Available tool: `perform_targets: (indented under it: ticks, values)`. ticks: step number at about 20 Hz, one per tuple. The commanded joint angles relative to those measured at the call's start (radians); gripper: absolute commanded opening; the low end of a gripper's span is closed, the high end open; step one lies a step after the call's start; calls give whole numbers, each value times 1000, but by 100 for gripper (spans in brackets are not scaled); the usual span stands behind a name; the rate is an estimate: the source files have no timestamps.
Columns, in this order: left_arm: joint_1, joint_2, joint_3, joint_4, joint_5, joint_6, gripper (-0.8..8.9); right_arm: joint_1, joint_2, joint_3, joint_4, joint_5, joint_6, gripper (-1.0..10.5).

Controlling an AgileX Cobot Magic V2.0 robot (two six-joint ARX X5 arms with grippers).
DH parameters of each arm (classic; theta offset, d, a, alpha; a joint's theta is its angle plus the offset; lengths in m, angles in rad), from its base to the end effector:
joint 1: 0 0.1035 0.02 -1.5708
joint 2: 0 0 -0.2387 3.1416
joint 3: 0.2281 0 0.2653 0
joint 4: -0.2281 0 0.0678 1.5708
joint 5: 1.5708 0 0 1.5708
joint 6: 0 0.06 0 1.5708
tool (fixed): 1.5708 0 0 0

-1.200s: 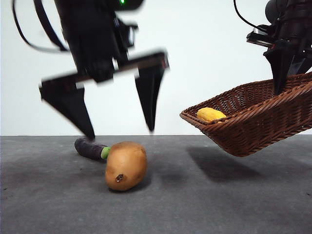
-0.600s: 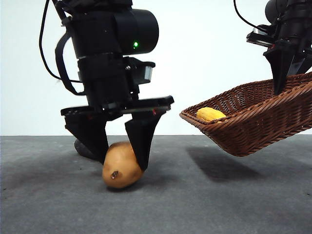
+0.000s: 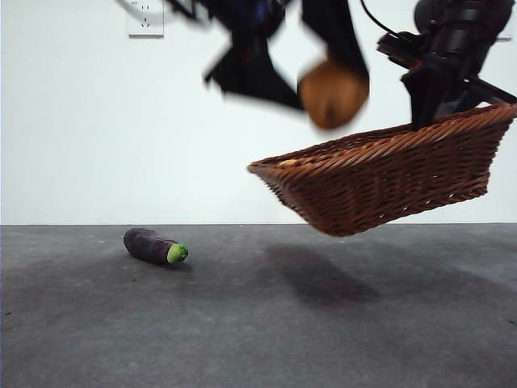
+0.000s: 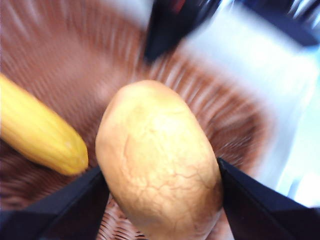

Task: Help me put the vegetables on the table into the basket

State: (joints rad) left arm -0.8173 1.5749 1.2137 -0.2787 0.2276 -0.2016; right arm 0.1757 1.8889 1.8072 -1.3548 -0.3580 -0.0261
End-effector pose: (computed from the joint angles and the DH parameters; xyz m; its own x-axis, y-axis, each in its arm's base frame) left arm 0.2537 -0.2902 0.2316 0.3701 -0.7243 -0.5817 0.7356 0.6109 -0.2926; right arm 0.3643 0.0860 0.2460 0.0622 0.3669 -0.9282 -0.2353 0.9092 0.3436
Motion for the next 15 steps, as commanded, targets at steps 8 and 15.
perform_targets:
  ticks: [8, 15]
  values:
    - [24, 12, 2, 15, 34, 23, 598, 46, -9, 6, -18, -2, -11, -8]
    - [204, 5, 129, -190, -333, -142, 597, -7, -9, 6, -18, 91, 0, -8]
